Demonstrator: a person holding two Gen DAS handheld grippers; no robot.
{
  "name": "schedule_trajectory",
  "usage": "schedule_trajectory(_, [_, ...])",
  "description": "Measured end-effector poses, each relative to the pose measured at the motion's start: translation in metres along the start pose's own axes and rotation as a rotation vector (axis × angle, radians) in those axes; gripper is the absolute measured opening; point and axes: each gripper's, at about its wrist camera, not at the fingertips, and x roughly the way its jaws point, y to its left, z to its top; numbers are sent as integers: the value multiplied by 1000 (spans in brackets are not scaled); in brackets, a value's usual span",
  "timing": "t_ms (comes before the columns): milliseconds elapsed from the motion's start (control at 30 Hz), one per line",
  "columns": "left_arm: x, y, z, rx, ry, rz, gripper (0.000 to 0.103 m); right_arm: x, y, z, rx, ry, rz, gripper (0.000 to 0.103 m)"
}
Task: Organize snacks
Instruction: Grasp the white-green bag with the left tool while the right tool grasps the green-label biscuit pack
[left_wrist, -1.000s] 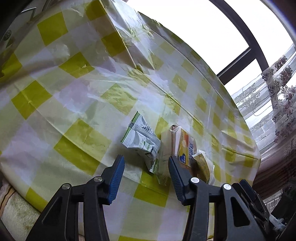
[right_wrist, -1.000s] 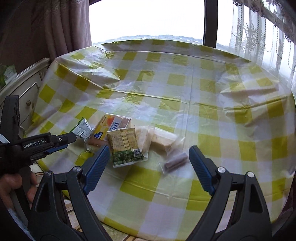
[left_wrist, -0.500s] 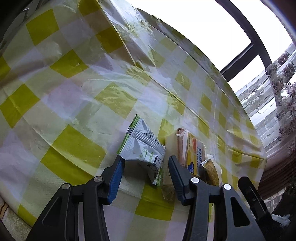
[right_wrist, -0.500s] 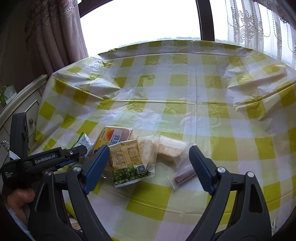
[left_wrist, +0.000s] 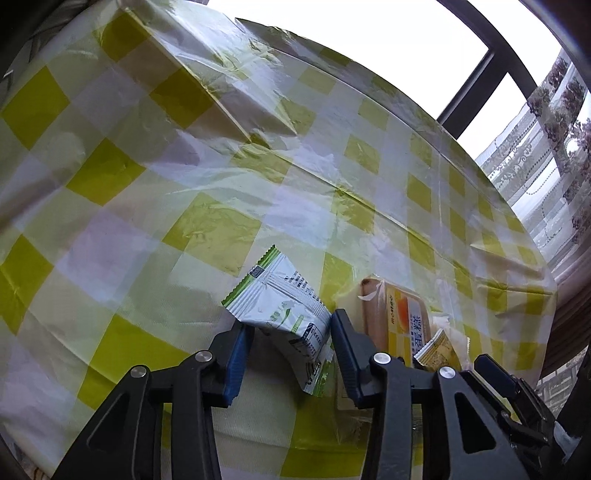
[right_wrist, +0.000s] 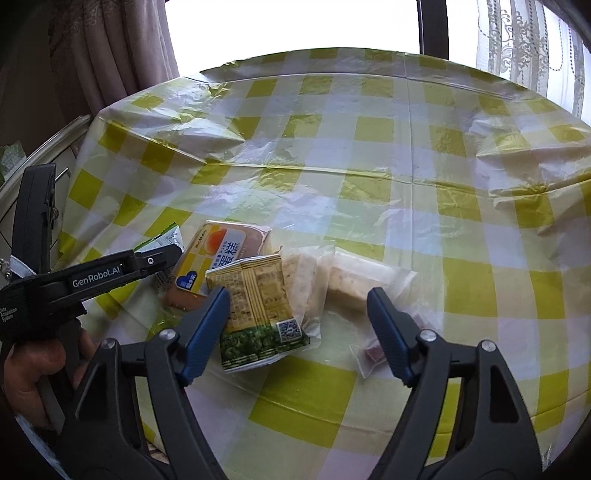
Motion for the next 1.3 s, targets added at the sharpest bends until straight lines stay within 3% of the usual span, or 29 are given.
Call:
schedule_trajectory(133, [5,-8,2,53,-6,31,41,3,3,2,-9,1,6,73])
schedule_trajectory(367, [1,-4,-1,39,-16,19,37,4,15,0,-56,9,39,73])
schedule_trajectory(433, [1,-3,-1,32,-17,18,36,6,19,-2,-72,21,49,69])
schedule_trajectory(500, [1,-2,-2,26,-19,18,36,8,22,-3,-86,32,56,55])
schedule_trajectory(600, [-1,-2,-3,28,-24,21,36,8,18,-3,-72,30,50,50])
schedule_trajectory(1000, [-18,0,-6,18,-81,16,33,1,13,-7,-29,9,29,44])
schedule_trajectory(1300, [-44,1,-11,10,-171,45,33,-12,7,-12,8,-17,16,43])
